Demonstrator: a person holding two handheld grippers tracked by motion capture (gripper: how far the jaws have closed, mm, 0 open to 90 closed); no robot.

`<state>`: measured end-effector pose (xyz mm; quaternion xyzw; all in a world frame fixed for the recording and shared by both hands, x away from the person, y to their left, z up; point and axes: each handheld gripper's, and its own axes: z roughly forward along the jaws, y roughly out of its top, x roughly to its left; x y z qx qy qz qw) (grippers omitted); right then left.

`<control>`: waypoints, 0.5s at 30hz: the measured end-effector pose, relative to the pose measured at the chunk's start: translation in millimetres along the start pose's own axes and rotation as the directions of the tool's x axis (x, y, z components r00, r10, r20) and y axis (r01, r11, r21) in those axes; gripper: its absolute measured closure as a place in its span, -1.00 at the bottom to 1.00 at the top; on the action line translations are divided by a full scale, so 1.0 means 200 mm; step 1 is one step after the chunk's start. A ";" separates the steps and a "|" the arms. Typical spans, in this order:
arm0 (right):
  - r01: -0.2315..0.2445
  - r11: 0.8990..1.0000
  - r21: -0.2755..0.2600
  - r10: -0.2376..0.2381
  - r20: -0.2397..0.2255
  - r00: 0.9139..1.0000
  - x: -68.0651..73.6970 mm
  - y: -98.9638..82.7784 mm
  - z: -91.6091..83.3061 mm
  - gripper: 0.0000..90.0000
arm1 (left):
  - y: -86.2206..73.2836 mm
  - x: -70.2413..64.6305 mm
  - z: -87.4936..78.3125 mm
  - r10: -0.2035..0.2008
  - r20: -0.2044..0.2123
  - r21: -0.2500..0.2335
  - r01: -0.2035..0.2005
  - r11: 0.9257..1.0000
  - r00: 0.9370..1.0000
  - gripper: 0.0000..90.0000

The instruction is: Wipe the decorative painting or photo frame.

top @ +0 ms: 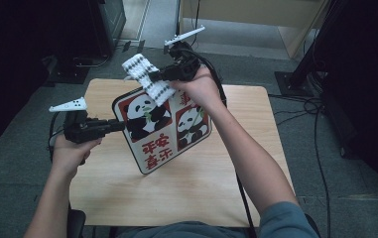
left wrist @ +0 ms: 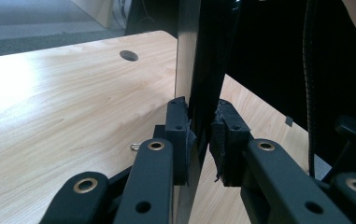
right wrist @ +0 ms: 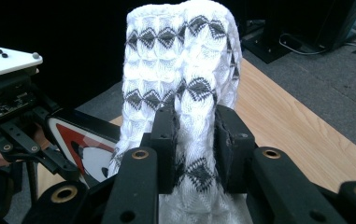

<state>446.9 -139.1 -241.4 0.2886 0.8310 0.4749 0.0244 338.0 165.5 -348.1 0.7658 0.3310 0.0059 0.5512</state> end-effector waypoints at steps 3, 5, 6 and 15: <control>0.002 1.000 0.001 -0.002 0.003 1.000 0.00 0.00 -0.01 0.60 | 0.00 0.00 0.00 0.001 -0.001 -0.001 -0.001 1.000 1.000 0.74; 0.000 1.000 -0.003 0.000 0.005 1.000 -0.01 0.00 -0.01 0.60 | 0.00 0.00 0.00 0.003 -0.003 0.000 -0.003 1.000 1.000 0.75; -0.001 1.000 -0.003 0.002 0.006 1.000 -0.02 0.00 -0.01 0.60 | 0.00 0.00 0.00 0.004 -0.002 0.000 -0.004 1.000 1.000 0.75; -0.017 1.000 -0.009 0.017 0.021 1.000 -0.06 -0.01 -0.04 0.60 | 0.00 0.00 0.00 0.005 -0.003 0.002 -0.005 1.000 1.000 0.75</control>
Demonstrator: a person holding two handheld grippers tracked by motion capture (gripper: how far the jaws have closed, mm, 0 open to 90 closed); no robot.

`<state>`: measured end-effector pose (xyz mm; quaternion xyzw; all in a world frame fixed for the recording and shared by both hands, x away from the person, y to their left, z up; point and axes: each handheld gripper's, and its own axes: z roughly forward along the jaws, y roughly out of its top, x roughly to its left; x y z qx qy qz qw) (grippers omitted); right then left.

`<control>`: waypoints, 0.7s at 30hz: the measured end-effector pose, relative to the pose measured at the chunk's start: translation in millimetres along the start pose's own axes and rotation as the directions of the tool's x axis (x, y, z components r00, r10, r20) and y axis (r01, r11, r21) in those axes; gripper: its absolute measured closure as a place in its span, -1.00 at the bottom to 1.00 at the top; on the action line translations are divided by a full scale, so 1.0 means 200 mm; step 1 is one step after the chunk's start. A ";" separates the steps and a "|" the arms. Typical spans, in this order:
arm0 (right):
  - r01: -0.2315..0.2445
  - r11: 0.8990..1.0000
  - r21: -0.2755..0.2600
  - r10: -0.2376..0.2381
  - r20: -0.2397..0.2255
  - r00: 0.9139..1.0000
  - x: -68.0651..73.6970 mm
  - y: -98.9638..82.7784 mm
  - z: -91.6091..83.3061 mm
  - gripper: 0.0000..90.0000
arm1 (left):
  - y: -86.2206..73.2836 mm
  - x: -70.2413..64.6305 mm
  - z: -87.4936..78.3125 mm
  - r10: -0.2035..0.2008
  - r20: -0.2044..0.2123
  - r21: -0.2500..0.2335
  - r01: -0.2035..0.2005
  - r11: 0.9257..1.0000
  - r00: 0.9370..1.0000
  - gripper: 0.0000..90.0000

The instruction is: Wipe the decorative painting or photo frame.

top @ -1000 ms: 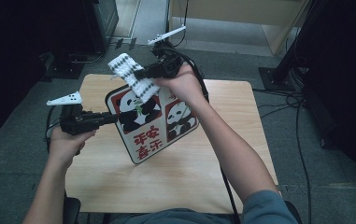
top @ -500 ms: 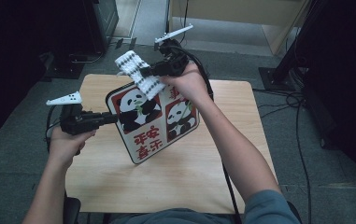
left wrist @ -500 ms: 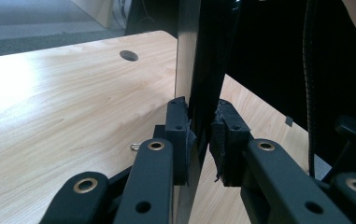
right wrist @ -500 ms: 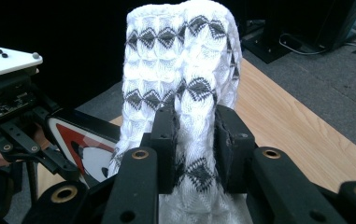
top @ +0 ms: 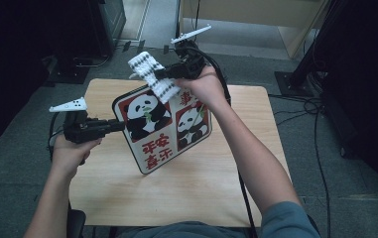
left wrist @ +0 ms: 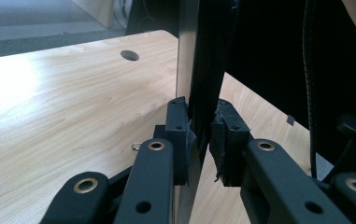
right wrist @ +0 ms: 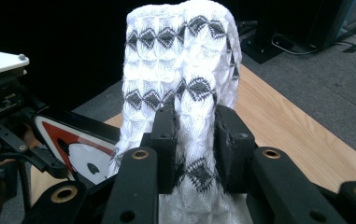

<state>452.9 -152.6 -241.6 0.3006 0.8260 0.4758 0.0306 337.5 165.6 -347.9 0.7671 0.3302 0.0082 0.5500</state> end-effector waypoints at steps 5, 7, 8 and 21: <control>-0.003 1.000 -0.009 0.003 0.008 1.000 -0.03 -0.01 -0.02 0.60 | 0.00 0.00 0.00 0.002 -0.001 0.000 -0.002 1.000 1.000 0.75; -0.008 1.000 -0.010 0.008 0.012 1.000 -0.04 -0.01 -0.02 0.60 | 0.00 0.00 0.00 0.001 -0.001 0.000 -0.001 1.000 1.000 0.75; -0.006 1.000 -0.011 0.006 0.013 1.000 -0.05 -0.01 -0.03 0.60 | 0.00 0.00 0.00 0.002 -0.002 0.000 -0.002 1.000 1.000 0.75; -0.027 1.000 -0.013 0.027 0.034 0.999 -0.10 -0.02 -0.07 0.60 | 0.00 0.00 0.00 0.001 -0.004 -0.002 -0.001 1.000 1.000 0.75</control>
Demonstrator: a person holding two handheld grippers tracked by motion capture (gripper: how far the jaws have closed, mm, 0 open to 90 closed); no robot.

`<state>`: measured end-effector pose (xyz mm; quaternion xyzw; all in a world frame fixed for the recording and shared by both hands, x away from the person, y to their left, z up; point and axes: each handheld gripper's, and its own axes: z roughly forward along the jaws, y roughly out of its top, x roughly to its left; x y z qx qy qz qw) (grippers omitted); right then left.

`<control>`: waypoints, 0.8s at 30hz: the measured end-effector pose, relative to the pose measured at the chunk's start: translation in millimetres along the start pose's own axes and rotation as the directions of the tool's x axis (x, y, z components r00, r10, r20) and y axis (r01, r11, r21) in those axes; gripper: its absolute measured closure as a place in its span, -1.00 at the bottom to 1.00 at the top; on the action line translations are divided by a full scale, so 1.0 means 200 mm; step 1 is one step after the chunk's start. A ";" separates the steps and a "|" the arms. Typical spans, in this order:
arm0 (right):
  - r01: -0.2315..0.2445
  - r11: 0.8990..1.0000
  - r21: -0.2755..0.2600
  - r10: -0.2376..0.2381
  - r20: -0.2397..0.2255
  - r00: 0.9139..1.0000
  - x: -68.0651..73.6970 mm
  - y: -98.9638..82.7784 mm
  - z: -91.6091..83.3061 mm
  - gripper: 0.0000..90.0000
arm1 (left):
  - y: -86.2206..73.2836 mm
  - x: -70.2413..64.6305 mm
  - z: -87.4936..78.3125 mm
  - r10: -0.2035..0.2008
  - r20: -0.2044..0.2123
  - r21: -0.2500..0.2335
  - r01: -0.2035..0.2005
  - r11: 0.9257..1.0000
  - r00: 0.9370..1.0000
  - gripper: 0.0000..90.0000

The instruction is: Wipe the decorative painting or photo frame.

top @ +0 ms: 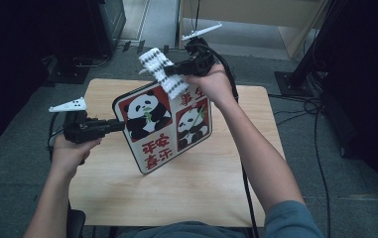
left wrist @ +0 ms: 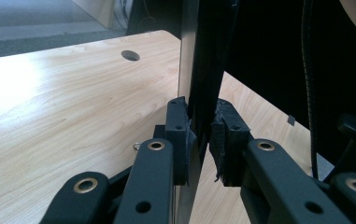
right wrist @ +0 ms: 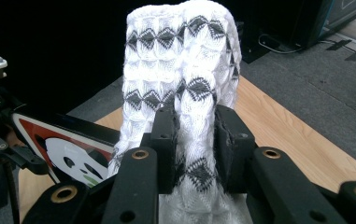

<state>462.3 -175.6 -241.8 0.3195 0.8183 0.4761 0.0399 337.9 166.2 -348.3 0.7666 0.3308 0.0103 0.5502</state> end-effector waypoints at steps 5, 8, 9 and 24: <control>-0.009 1.000 -0.006 0.009 0.008 1.000 -0.02 0.00 -0.01 0.60 | 0.00 0.00 0.00 0.001 0.000 0.001 -0.001 1.000 1.000 0.75; -0.014 1.000 -0.008 0.014 0.013 1.000 -0.03 0.00 -0.02 0.60 | 0.00 0.00 0.00 0.000 0.001 0.000 0.000 1.000 1.000 0.75; -0.017 1.000 -0.008 0.017 0.016 1.000 -0.04 0.00 -0.02 0.60 | 0.00 0.00 0.00 0.000 0.001 0.000 0.000 1.000 1.000 0.75; -0.035 0.999 -0.010 0.035 0.043 0.998 -0.09 -0.02 -0.07 0.60 | 0.00 0.00 0.00 -0.003 0.001 0.000 0.003 1.000 1.000 0.75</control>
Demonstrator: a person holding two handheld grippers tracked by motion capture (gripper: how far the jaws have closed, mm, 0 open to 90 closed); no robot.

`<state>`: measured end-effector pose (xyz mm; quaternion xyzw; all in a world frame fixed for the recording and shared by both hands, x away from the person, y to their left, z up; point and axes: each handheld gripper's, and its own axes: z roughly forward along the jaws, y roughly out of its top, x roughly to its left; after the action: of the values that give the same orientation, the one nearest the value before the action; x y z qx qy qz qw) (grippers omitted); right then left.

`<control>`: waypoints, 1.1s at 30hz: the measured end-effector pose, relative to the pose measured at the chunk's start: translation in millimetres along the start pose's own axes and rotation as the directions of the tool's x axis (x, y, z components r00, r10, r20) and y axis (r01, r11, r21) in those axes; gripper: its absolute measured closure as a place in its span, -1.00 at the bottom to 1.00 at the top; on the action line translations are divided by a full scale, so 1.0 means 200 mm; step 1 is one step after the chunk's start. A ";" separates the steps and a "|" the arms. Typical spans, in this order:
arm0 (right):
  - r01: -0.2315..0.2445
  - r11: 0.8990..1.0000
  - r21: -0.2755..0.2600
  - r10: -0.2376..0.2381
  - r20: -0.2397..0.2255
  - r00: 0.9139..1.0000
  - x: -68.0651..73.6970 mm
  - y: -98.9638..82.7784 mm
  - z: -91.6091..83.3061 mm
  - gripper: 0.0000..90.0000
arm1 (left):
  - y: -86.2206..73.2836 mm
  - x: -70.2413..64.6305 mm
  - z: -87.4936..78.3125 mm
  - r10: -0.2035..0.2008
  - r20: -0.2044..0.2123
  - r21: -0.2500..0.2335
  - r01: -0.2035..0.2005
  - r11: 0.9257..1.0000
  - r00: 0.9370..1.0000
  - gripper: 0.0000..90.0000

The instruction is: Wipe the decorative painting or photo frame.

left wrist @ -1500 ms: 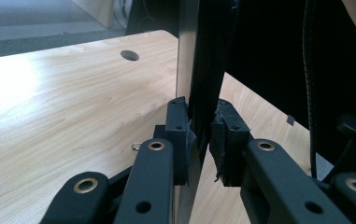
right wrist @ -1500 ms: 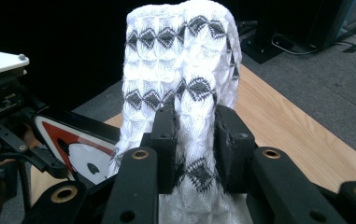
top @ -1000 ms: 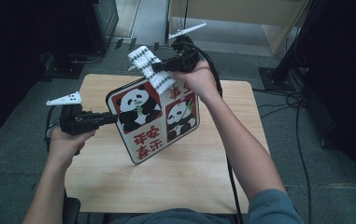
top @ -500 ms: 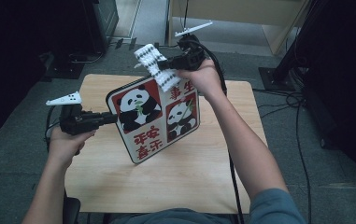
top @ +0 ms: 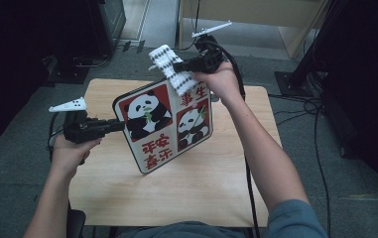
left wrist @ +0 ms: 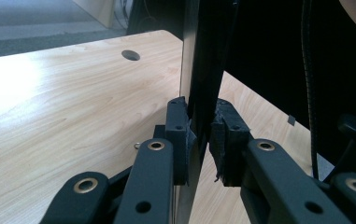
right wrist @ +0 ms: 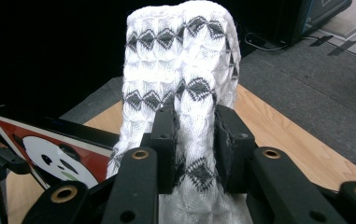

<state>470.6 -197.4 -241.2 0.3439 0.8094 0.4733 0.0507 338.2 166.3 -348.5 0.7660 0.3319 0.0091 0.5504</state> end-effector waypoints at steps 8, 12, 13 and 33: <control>-0.007 1.000 0.000 0.007 0.014 1.000 -0.04 0.00 -0.02 0.60 | 0.00 0.00 0.00 -0.001 0.001 0.000 0.001 1.000 1.000 0.75; -0.022 1.000 -0.005 0.022 0.016 1.000 -0.06 -0.01 -0.04 0.60 | 0.00 0.00 0.00 -0.001 0.002 0.000 0.001 1.000 1.000 0.75; -0.024 1.000 -0.005 0.024 0.019 1.000 -0.07 -0.01 -0.04 0.60 | 0.00 0.00 0.00 0.000 0.003 0.000 0.000 1.000 1.000 0.75; -0.051 0.999 -0.018 0.052 0.078 0.996 -0.17 -0.02 -0.11 0.61 | 0.00 0.00 0.00 -0.001 0.003 0.000 0.001 1.000 1.000 0.75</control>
<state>484.7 -234.7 -240.2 0.3826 0.7940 0.4668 0.0731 338.7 167.0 -349.1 0.7658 0.3317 0.0077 0.5508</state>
